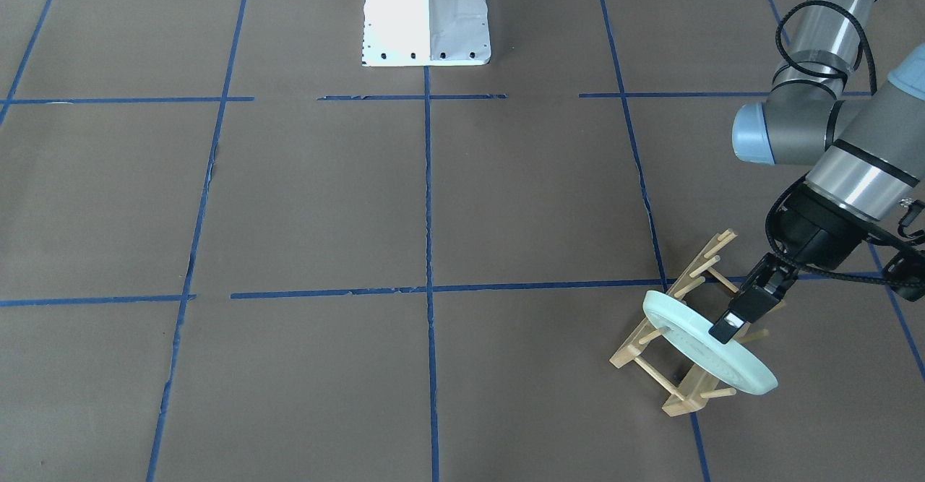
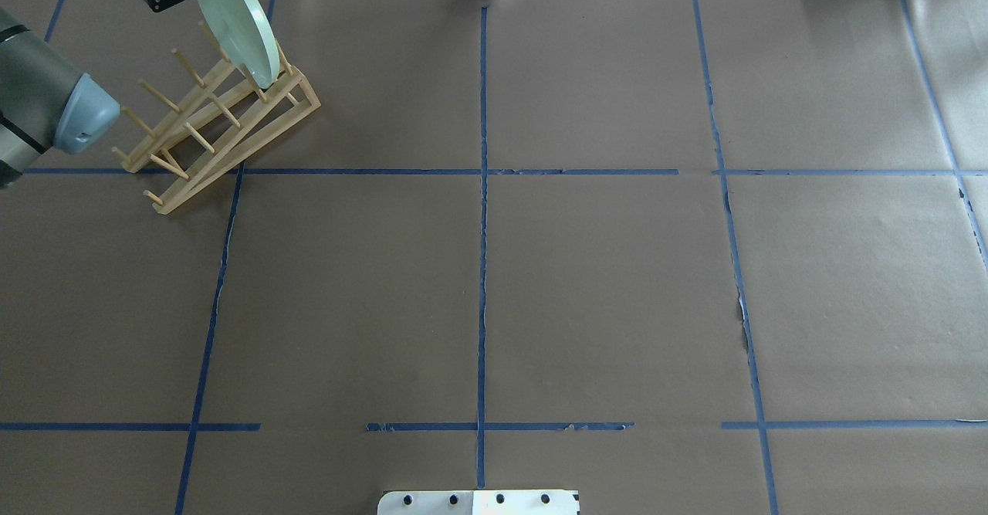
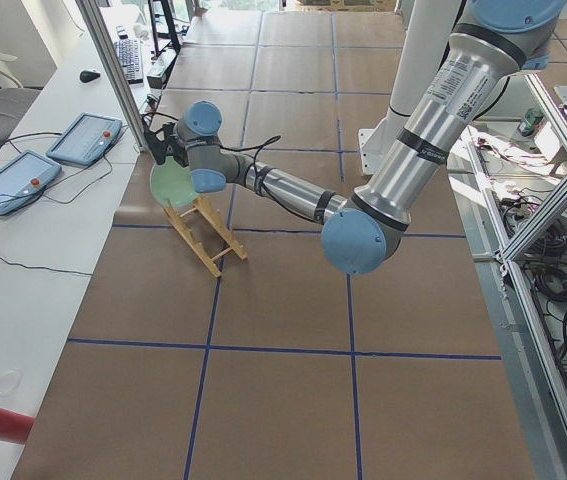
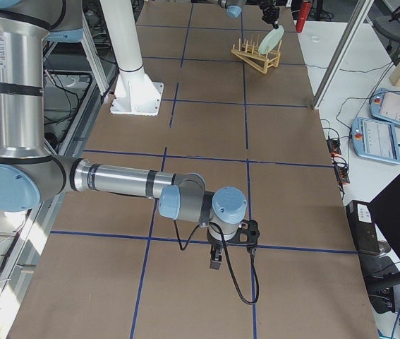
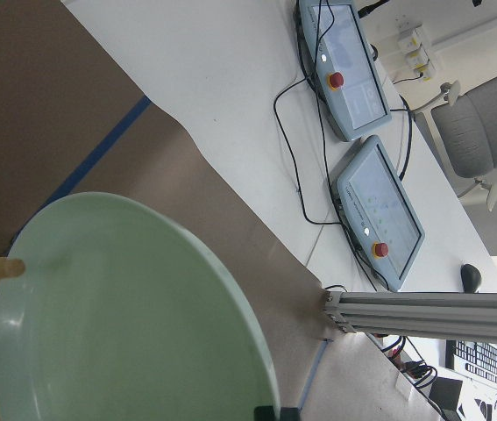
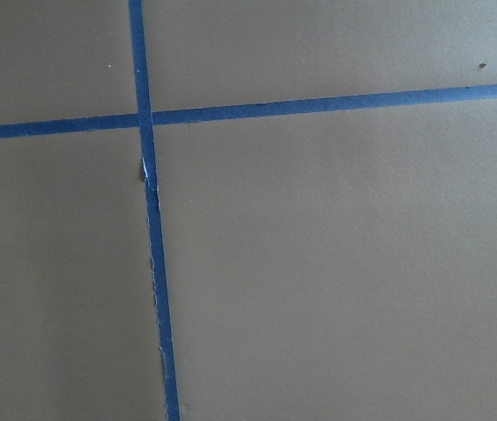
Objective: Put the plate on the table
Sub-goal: 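Lift the green plate upward out of the wooden rack with the left gripper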
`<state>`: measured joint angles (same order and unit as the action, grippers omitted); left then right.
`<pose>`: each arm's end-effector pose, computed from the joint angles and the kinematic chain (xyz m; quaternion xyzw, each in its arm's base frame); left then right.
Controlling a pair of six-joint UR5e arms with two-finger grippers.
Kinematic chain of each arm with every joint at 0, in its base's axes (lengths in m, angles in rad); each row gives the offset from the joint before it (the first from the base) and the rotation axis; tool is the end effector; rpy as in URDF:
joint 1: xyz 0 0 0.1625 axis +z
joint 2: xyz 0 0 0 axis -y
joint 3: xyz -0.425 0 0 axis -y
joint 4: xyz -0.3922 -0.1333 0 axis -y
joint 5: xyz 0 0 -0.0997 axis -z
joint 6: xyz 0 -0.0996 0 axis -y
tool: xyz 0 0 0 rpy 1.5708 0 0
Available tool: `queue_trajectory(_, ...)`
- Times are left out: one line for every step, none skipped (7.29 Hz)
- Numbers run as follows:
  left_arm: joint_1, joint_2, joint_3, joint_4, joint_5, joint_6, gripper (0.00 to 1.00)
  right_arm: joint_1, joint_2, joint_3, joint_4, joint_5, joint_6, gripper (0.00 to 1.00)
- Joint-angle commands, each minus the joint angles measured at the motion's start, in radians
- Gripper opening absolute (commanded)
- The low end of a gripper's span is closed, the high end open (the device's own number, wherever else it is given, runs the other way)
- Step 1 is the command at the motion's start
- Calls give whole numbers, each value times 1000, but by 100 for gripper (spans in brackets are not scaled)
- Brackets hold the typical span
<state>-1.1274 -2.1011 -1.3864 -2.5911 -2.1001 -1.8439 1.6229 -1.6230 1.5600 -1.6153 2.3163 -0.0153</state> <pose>0.2203 -0.6574 0.3160 0.0677 0.6385 -0.3562 0.6788 0.0896 -0.4565 0.6951 -0.0378 -0.3651 0.0367 0.9295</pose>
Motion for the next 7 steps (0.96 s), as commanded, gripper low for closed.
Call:
queue_trajectory(-35, 3, -10, -4, -49, 2, 0, 0, 0, 0, 0, 0, 0, 100)
queue_trajectory(-46, 3, -16, -9, -64, 3, 0, 0, 0, 0, 0, 0, 0, 100)
queue_trajectory(-49, 6, -37, -10, -64, 5, 0, 0, 0, 0, 0, 0, 0, 100)
queue_trajectory(-60, 10, -55, -10, -66, 5, 0, 0, 0, 0, 0, 0, 0, 100)
queue_trajectory(-80, 13, -63, -21, -101, 3, 0, 0, 0, 0, 0, 0, 0, 100)
queue_trajectory(-103, 30, -63, -71, -142, 3, 0, 0, 0, 0, 0, 0, 0, 100)
queue_trajectory(-126, 32, -63, -84, -177, 2, 0, 0, 0, 0, 0, 0, 0, 100)
